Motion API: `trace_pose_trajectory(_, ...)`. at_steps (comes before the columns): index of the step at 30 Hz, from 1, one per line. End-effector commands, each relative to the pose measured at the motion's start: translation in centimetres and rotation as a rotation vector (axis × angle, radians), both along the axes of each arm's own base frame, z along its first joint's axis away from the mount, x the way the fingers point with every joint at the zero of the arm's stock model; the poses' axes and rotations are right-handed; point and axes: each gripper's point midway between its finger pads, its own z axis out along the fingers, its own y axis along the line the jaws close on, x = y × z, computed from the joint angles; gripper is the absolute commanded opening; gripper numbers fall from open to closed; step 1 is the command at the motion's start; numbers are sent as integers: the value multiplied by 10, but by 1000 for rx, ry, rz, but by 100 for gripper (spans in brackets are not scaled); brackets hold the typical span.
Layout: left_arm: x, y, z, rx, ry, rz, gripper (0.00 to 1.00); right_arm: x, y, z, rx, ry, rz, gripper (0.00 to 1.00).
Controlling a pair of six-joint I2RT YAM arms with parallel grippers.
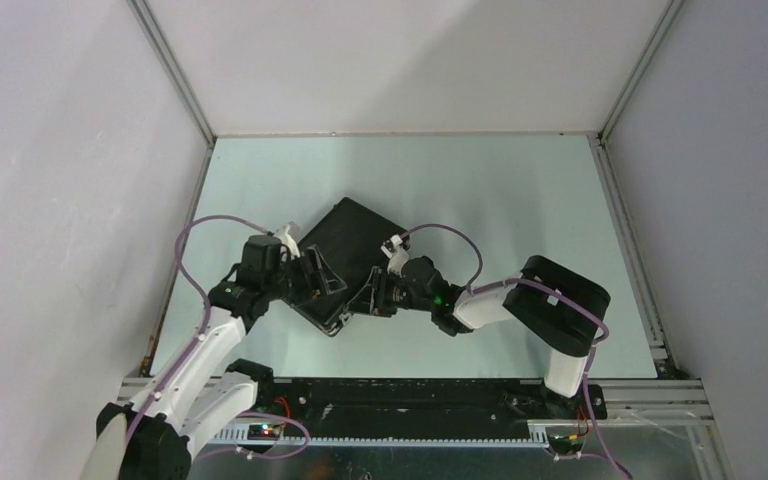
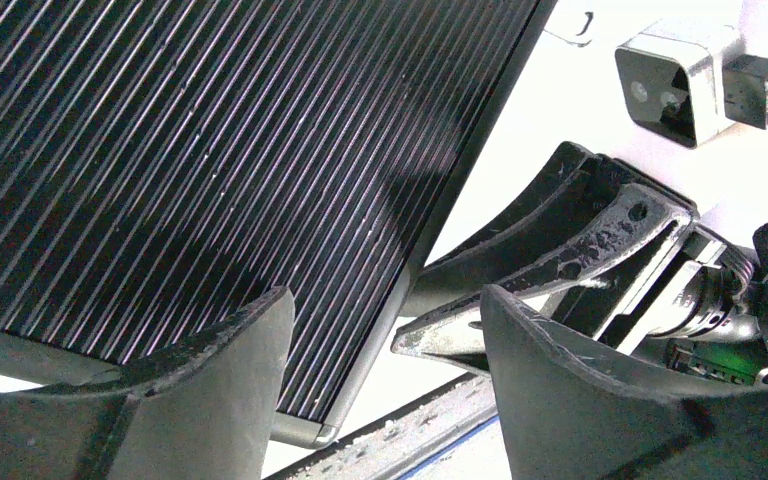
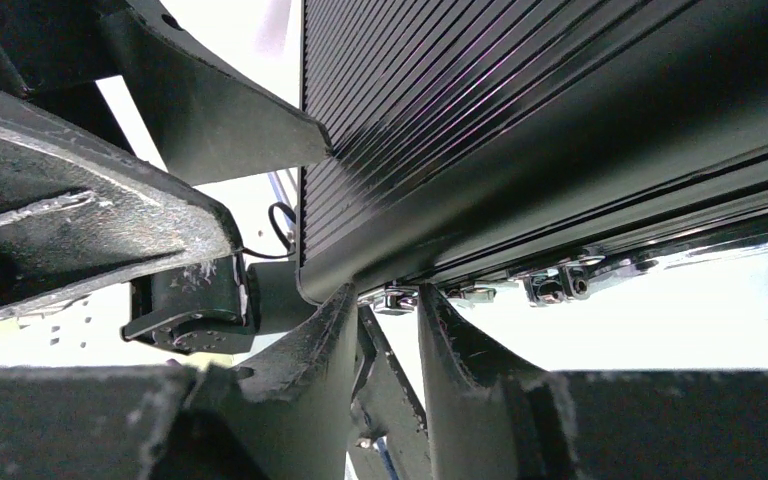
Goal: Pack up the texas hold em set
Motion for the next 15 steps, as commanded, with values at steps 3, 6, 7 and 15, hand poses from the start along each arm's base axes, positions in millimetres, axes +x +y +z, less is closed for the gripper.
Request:
trace_pose_trajectory(3, -1, -8, -15, -21, 22, 13, 75, -9, 13, 38, 95, -14, 54, 31)
trace_pose_trajectory(6, 0, -7, -25, -9, 26, 36, 74, -5, 8, 31, 48, -17, 26, 33)
trace_pose_trajectory(7, 0, -7, -28, -8, 30, 45, 74, -5, 7, 31, 41, -21, 22, 35)
trace_pose_trajectory(15, -3, -5, -47, 10, 54, 66, 73, -4, 6, 13, -24, -68, 9, 64)
